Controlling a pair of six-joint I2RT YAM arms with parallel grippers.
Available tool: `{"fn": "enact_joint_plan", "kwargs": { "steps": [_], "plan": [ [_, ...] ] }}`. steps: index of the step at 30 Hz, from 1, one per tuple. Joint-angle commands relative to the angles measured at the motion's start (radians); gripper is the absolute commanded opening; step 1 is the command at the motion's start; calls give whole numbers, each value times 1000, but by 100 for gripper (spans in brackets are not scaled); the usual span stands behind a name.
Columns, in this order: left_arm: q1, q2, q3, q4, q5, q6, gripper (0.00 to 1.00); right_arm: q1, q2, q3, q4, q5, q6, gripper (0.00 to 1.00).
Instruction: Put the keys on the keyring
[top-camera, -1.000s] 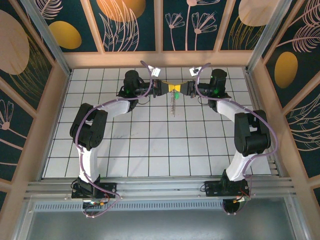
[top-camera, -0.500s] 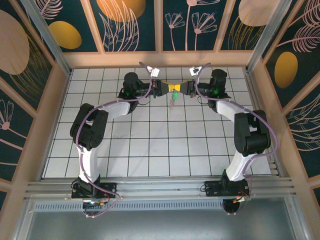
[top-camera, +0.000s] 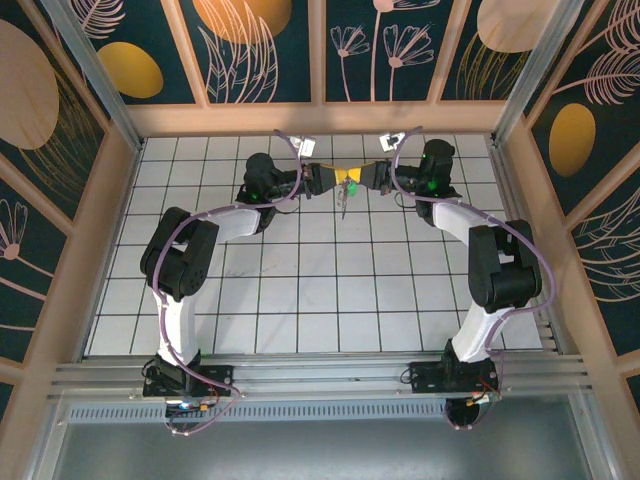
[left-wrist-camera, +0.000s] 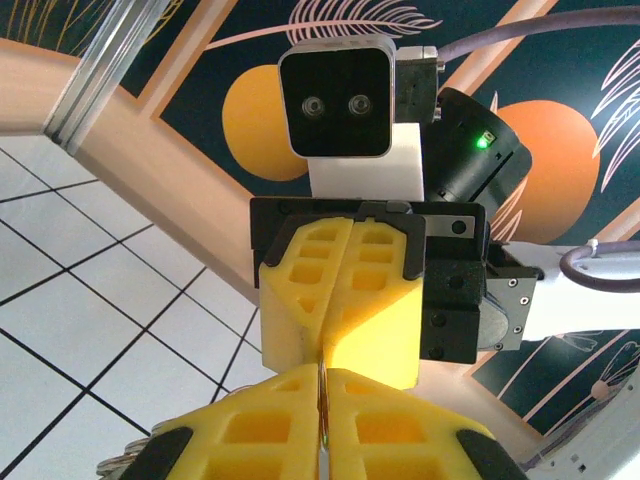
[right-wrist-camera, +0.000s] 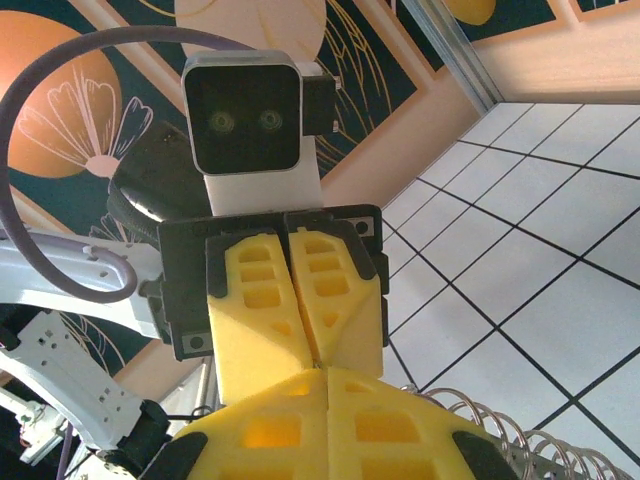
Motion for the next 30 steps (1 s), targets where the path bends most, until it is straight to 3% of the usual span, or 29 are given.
{"fn": "enact_joint_plan", "kwargs": {
  "steps": [1,9,19,23,24,27,30],
  "plan": [
    [-17,-11,3,97,29,-19,9,1,-32,-11,49,30,14,0],
    [-28,10,39,96,18,-27,14,11,-32,-9,32,25,-3,0],
    [-36,25,54,100,11,-25,0,10,-32,-14,35,18,-5,0],
    [-36,24,42,129,-2,-35,0,4,-49,-13,12,34,-12,0],
    [-37,23,39,140,-4,-40,0,-3,-58,-14,8,46,-11,2],
    [-36,13,36,158,-1,-51,0,-38,-100,-46,40,96,18,25],
    [-36,3,35,161,3,-51,0,-88,-148,-104,139,121,88,33]
  ]
}}
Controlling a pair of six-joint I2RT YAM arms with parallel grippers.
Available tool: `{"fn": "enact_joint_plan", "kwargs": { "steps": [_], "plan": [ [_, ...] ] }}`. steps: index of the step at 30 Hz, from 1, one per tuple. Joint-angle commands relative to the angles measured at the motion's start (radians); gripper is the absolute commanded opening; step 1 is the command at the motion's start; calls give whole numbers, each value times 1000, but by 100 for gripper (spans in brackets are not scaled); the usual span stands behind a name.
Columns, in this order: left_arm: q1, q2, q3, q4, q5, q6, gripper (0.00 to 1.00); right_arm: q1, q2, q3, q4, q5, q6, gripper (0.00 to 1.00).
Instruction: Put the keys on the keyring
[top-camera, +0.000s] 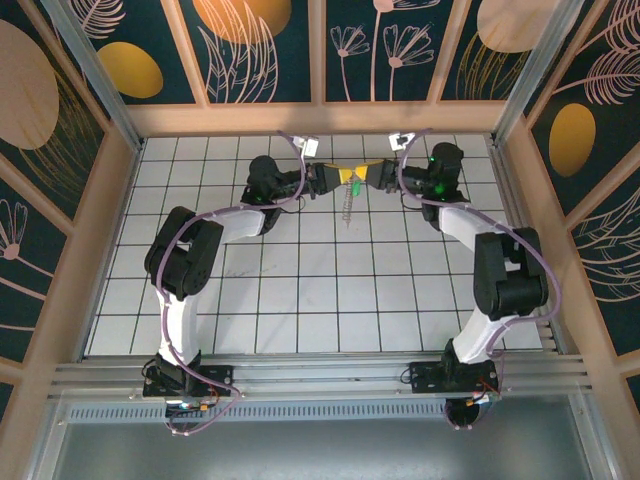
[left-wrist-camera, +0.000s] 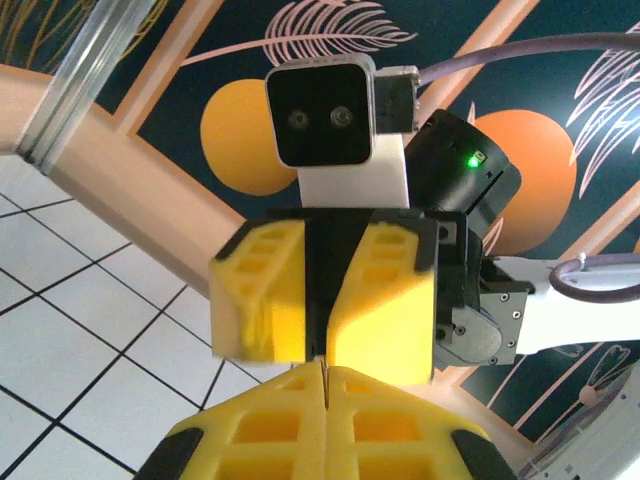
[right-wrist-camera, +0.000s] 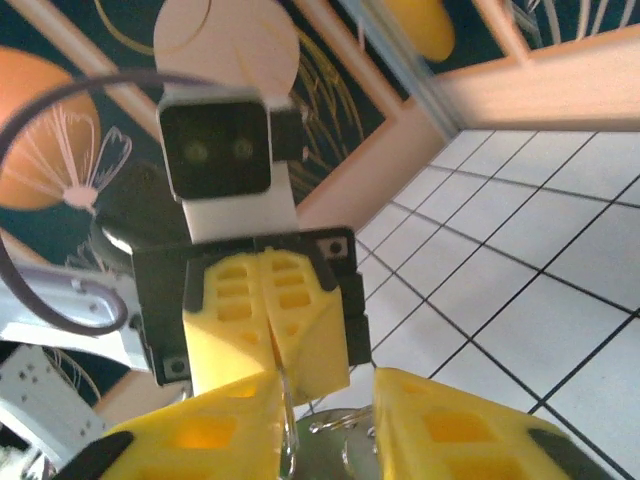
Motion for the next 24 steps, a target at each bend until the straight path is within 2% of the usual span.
{"fn": "enact_joint_plan", "kwargs": {
  "steps": [1,9,15,18,24],
  "plan": [
    [-9,-21,22,83,22,-16,0,-58,-83,-51,125,50,67,34],
    [-9,-31,33,105,48,-46,0,-73,-138,-150,165,9,34,43],
    [-10,-38,40,107,56,-57,0,-64,-137,-219,291,-42,65,47],
    [-11,-33,48,116,62,-69,0,-48,-143,-224,276,-44,38,53],
    [-14,-27,64,129,71,-88,0,-19,-140,-211,249,-40,-5,54]
  ]
}}
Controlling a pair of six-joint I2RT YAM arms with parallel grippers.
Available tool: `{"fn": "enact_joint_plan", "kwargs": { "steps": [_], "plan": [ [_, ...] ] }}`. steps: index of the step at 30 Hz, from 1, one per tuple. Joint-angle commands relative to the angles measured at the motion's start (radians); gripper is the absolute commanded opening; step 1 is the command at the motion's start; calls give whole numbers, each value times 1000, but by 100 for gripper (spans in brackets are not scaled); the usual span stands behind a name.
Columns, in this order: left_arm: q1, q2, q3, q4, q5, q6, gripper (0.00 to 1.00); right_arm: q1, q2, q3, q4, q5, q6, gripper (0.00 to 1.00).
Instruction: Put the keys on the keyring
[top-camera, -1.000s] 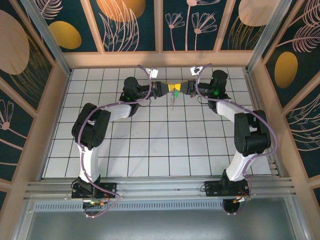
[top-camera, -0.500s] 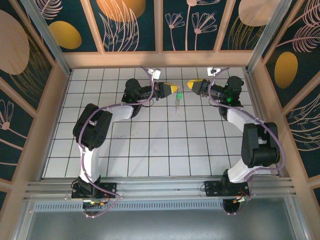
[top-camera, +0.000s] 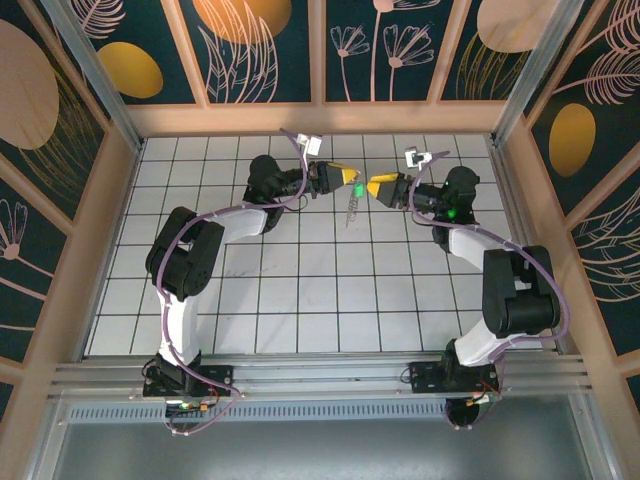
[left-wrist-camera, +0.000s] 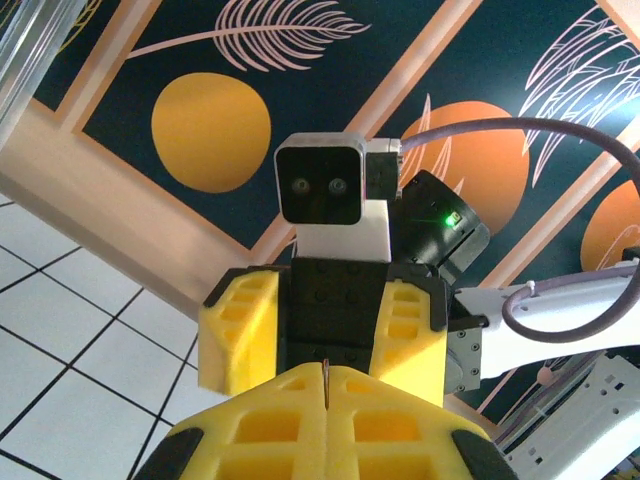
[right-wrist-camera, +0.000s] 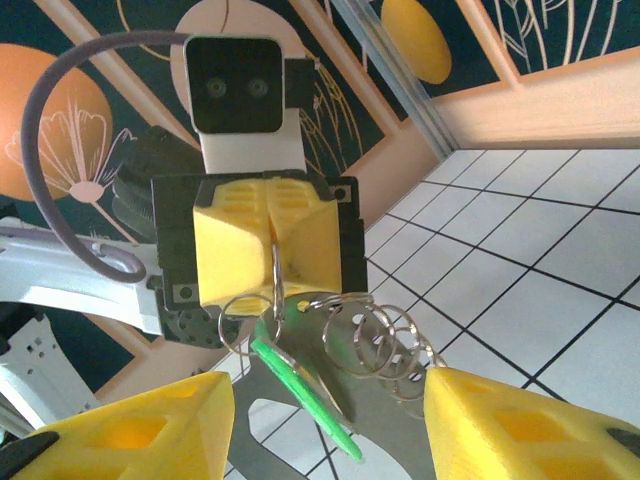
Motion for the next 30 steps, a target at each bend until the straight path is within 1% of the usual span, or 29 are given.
{"fn": "enact_joint_plan", "kwargs": {
  "steps": [1,13,19,21,22,25,30],
  "plan": [
    [-5,-27,37,76,22,-22,0,18,-25,11,48,-27,-42,54],
    [-12,-19,47,83,23,-30,0,56,13,47,82,-29,-44,53],
    [-16,-13,55,90,23,-38,0,67,18,44,96,-42,-44,48],
    [-16,-12,56,91,22,-39,0,68,15,44,96,-49,-46,42],
    [-16,-12,57,93,22,-41,0,68,14,44,96,-52,-46,35],
    [-16,-9,57,96,18,-45,0,70,9,42,82,-58,-54,18],
    [-15,-7,57,100,13,-47,0,71,-4,41,14,-60,-93,3]
  ]
}}
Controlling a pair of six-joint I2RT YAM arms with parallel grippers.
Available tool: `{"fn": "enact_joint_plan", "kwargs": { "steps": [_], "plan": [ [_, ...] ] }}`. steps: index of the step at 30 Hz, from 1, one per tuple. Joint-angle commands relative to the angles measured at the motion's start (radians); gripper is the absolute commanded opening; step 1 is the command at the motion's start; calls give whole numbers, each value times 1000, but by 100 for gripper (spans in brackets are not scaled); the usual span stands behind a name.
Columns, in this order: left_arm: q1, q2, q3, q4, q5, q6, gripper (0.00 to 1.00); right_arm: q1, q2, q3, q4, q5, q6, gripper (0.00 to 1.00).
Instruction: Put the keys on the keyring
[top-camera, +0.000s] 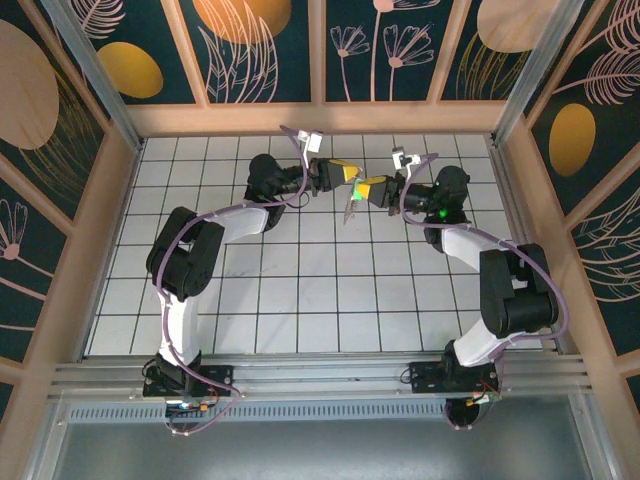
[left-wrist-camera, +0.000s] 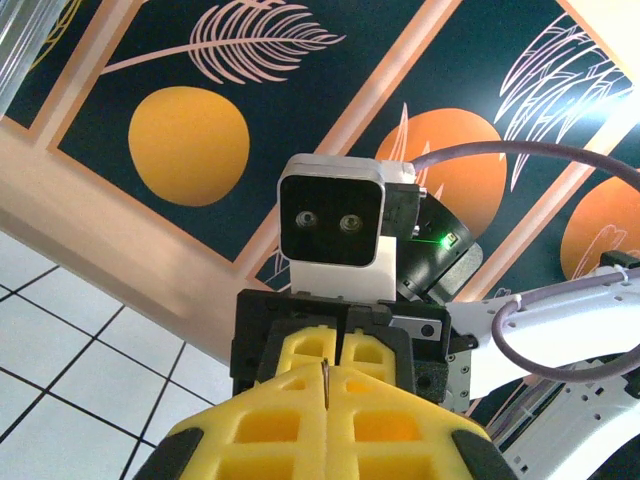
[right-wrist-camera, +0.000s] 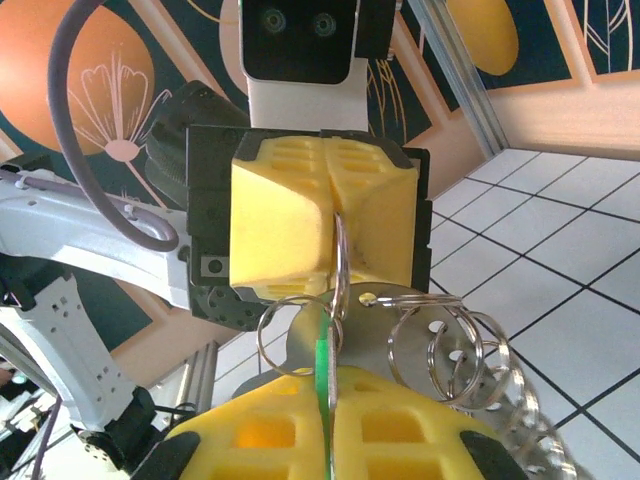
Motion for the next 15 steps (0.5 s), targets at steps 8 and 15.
{"fn": "enact_joint_plan", "kwargs": {
  "steps": [8,15],
  "plan": [
    [-6,-25,18,72,-19,-4,0,7,-36,15,-81,-25,-76,0],
    [-6,-31,-1,102,-33,-15,0,45,-5,44,-93,-6,-72,0]
  ]
}}
